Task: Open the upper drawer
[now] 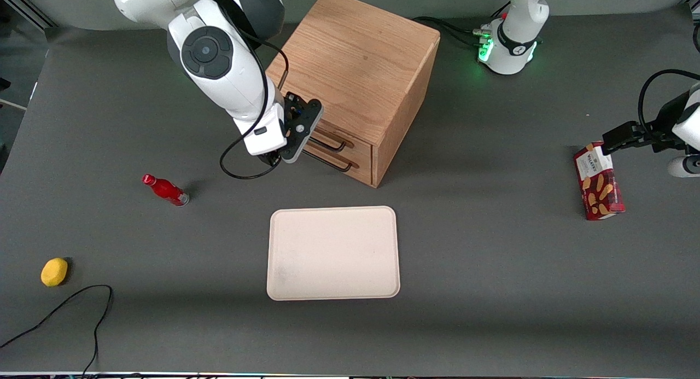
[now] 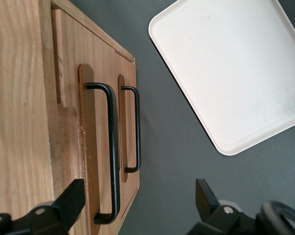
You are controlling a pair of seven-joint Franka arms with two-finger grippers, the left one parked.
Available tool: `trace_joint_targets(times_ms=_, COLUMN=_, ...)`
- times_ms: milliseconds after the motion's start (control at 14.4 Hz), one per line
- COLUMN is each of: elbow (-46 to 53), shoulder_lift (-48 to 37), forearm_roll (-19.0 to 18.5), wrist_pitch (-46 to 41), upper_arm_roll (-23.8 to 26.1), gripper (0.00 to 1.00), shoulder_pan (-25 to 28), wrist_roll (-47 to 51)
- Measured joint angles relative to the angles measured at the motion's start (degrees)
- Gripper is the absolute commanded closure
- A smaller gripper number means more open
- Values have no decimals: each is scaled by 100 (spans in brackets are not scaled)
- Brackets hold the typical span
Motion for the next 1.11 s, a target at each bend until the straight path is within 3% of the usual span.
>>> trace_joint_targets(times_ms=1112, elbow=-845, shoulder_lift=-6, forearm_roll=12, wrist_pitch=1074, upper_arm_roll=76, gripper=0, shoulder_pan=12, wrist_roll=0)
